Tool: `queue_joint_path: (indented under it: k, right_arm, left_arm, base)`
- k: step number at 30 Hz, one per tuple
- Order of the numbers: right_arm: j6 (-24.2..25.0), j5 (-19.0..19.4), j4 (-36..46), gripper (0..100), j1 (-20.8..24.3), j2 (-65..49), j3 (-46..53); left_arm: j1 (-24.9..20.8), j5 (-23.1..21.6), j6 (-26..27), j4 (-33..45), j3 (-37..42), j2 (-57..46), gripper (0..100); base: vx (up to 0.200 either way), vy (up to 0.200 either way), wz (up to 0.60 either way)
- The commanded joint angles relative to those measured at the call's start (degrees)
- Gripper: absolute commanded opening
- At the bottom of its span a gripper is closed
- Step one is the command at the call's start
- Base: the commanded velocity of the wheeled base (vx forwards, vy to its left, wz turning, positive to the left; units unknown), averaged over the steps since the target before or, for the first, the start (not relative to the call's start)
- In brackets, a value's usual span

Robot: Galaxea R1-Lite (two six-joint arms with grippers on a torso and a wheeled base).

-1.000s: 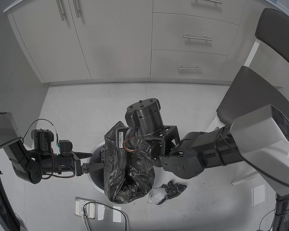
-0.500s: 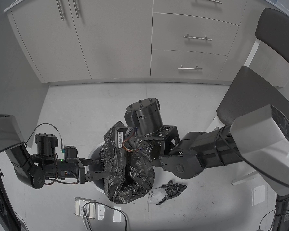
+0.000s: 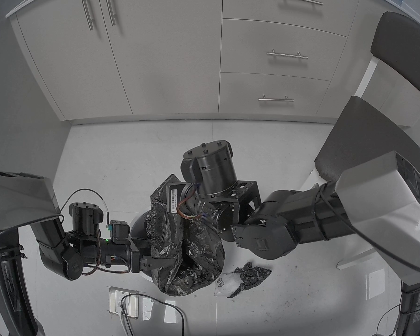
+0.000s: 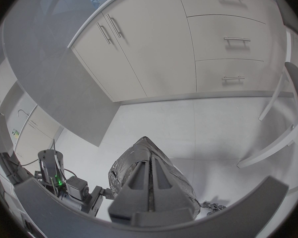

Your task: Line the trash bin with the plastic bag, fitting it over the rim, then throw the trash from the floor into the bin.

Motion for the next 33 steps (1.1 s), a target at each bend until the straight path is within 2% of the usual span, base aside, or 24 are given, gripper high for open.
queue_joint_path:
  k: [1, 14, 15, 22, 28, 31, 32, 33]
  right_arm:
    - [0.05, -0.04, -0.10, 0, 0.03, -0.20, -0.08]
    - [0.14, -0.04, -0.10, 0, 0.03, -0.11, -0.08]
    - [0.14, -0.04, -0.10, 0, 0.03, -0.11, -0.08]
    - [0.14, -0.12, -0.10, 0, 0.03, -0.20, -0.08]
    - [0.14, -0.21, -0.10, 0, 0.03, -0.29, 0.00]
    - [0.05, -0.47, -0.10, 0, 0.03, -0.29, -0.08]
    - [0.05, -0.47, -0.01, 0, 0.03, -0.38, -0.17]
    - [0.05, -0.47, 0.08, 0, 0.03, -0.38, -0.17]
  left_arm:
    - [-0.88, 0.00, 0.02, -0.02, -0.61, 2.37, 100]
    - [-0.88, 0.09, -0.07, -1.16, -1.49, 4.39, 100]
    - [-0.88, 0.09, -0.07, -1.16, -1.49, 4.57, 0]
    - [-0.79, 0.18, 0.02, -1.25, -1.23, 4.22, 0]
    - [0.44, 2.20, -0.68, -1.25, 0.18, 2.28, 0]
    - [0.70, 4.22, -4.99, -1.07, 0.97, -0.53, 0]
    - [0.70, 5.19, -8.95, -0.45, 0.53, -2.29, 0]
    - [0.70, 5.19, -10.35, -0.28, 0.36, -2.99, 0]
  base:
    - [0.000, 0.000, 0.00]
    - [0.000, 0.000, 0.00]
    - [0.000, 0.000, 0.00]
    - [0.000, 0.000, 0.00]
    - [0.000, 0.000, 0.00]
    - [0.000, 0.000, 0.00]
    - [0.000, 0.000, 0.00]
    - [0.000, 0.000, 0.00]
